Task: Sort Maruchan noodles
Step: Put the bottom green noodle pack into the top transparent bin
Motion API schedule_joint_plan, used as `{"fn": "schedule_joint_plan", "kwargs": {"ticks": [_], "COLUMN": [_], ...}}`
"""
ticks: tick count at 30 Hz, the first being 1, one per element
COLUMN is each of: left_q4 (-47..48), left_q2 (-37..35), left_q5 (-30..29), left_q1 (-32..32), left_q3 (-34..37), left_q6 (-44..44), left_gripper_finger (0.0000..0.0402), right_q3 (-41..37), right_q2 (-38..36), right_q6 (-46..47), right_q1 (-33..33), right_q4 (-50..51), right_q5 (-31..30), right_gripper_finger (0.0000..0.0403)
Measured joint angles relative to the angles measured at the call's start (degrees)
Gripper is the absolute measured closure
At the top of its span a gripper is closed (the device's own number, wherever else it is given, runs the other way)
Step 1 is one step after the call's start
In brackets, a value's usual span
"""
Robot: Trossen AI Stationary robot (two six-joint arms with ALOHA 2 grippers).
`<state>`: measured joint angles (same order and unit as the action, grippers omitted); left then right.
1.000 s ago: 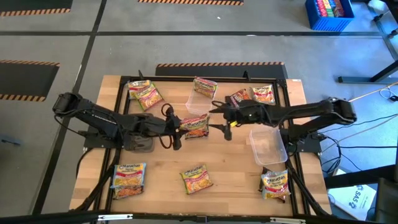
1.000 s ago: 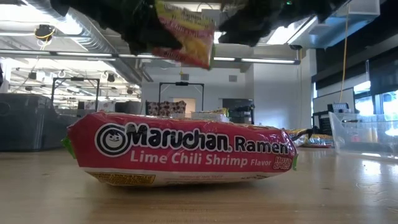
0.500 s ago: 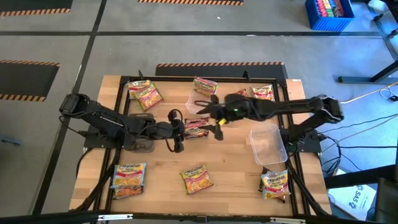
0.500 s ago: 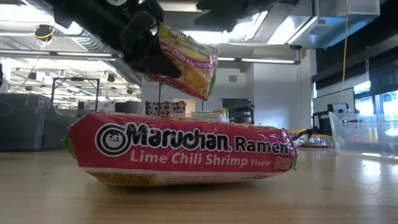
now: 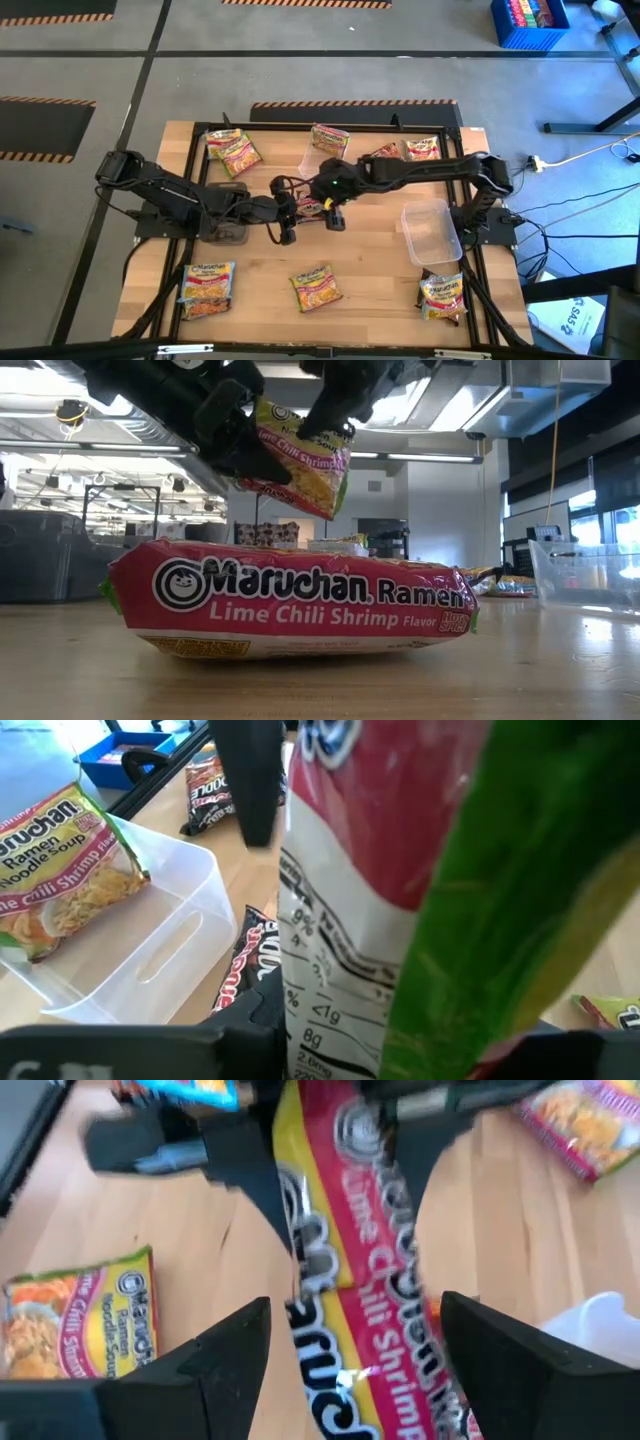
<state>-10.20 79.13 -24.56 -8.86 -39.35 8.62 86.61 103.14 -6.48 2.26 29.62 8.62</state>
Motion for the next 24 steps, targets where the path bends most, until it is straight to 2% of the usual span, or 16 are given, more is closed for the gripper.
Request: {"fn": "schedule_joint_plan", "kwargs": {"ticks": [3,5,9,14,19,24], "left_q4": [0.0,0.0,-0.8,-0.8,0.6,8.7], "left_q2": [0.0,0.0,0.0,0.0,-0.5,-5.6], "left_q5": [0.0,-0.2,-1.6,-2.6,-4.6,-1.0], "left_q1": [0.0,0.0,0.1,0.1,0.2,0.2], "left_q3": [0.0,0.0,0.0,0.0,-1.4,-3.1], "left_q6": [0.1,0.1,2.0,3.8,6.8,5.1], "left_gripper_finger": [0.027,0.027,0.0265,0.0238,0.0214,0.021], "right_q3": [0.0,0.0,0.0,0.0,0.0,-0.1], "right_q2": [0.8,0.8,0.8,0.8,0.1,-3.1], "right_q6": [-0.3,-1.3,-1.6,-3.2,-3.7,-4.2], "right_q1": [0.0,0.0,0.0,0.0,0.1,0.7], "right_q4": [-0.2,-0.5,-1.3,-1.1,-0.9,0.1], "right_q5": [0.0,0.0,-0.3,-0.1,-0.7,-1.5], "right_gripper_finger": [0.0141,0.0163,0.0231,0.0305,0.0307,0.029]}}
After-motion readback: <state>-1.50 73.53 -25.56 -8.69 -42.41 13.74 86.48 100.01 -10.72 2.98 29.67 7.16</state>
